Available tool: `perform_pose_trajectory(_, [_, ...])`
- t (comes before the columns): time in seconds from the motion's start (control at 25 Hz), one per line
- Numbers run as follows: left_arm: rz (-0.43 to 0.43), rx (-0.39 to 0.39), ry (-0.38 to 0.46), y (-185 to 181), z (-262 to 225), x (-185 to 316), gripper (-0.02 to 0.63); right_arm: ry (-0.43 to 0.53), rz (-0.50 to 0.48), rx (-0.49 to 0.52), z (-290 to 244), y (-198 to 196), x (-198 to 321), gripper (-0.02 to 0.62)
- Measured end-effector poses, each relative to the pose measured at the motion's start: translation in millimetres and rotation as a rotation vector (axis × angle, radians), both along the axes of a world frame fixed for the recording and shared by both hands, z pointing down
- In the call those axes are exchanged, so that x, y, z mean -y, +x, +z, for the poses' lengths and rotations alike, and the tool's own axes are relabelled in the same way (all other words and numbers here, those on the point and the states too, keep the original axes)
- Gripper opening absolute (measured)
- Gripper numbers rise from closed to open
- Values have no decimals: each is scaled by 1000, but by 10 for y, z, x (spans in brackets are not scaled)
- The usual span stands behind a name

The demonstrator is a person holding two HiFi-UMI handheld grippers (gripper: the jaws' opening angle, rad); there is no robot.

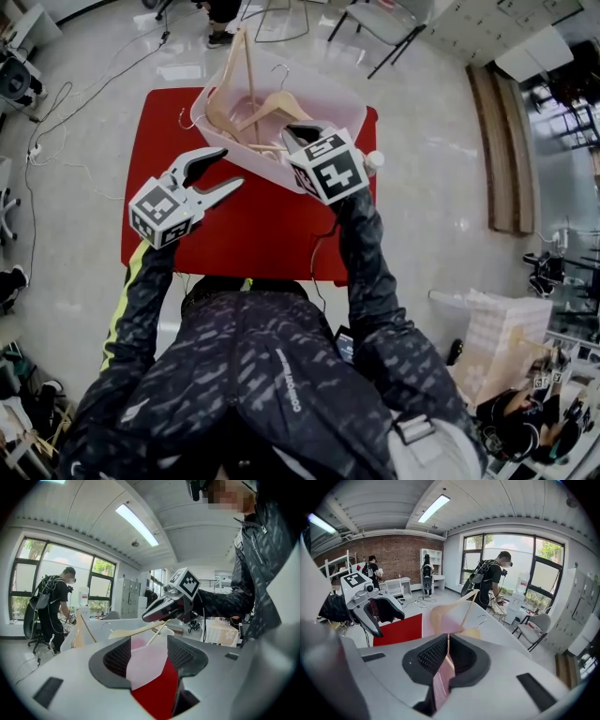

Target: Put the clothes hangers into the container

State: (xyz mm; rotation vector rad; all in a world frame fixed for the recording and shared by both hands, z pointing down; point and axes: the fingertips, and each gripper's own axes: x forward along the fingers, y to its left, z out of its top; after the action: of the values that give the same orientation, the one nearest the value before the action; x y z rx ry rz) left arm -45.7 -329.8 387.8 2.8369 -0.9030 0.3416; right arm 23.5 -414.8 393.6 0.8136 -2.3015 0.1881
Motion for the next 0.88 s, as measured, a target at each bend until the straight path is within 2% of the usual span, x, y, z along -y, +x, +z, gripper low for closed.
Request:
perform_pose_trajectory(0.16, [7,-6,-2,105,-67,-132,179,-2,-25,16,-7,13,-172,20])
perform_pose_trajectory(0.32, [17,-4,-3,157,-102,-267,53,-2,-31,37,-29,32,-294,20])
perform_pose_trajectory(0.48, [49,4,-27,247,-111,-396,23,0,-30,64,-49,62,-410,18])
perform_pose_trajectory(0.88, [25,-36,-40,312,-142,-555,12,-15,-24,77,43,85,-816,18])
